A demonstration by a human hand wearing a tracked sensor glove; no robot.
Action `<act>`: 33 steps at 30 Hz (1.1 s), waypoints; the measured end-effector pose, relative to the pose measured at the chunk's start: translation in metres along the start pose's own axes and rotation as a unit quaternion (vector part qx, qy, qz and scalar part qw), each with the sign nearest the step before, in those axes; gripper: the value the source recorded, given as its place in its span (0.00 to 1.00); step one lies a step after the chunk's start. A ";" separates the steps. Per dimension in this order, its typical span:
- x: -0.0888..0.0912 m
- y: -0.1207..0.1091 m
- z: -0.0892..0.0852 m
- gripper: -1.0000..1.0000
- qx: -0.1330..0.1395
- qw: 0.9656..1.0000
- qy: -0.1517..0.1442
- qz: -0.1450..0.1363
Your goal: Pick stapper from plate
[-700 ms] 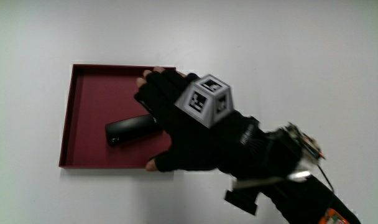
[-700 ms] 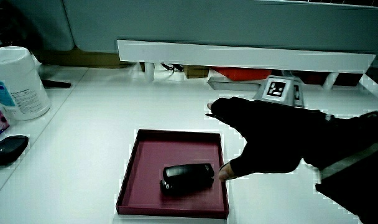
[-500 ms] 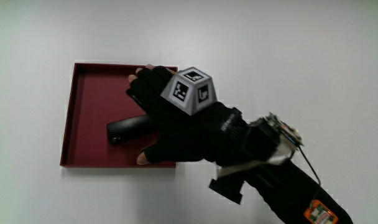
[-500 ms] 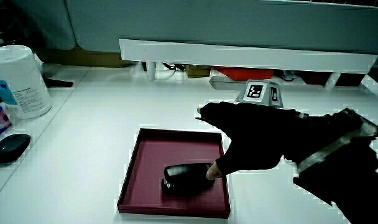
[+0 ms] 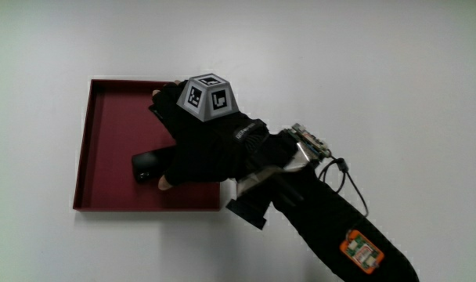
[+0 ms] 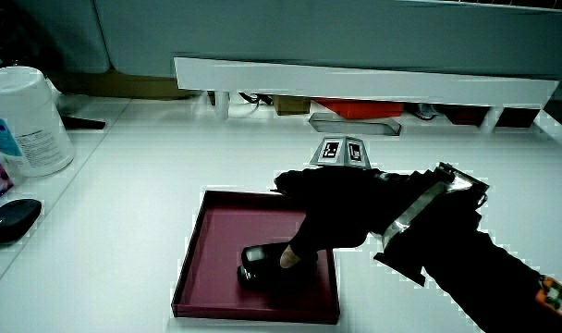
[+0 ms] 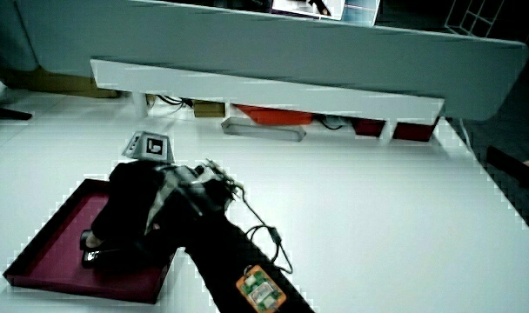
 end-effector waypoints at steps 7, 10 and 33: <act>0.002 0.017 -0.016 0.50 -0.009 1.000 -0.001 -0.003; 0.004 0.025 -0.026 0.50 -0.028 1.000 -0.002 -0.007; 0.008 0.031 -0.032 0.89 0.048 0.999 0.010 0.019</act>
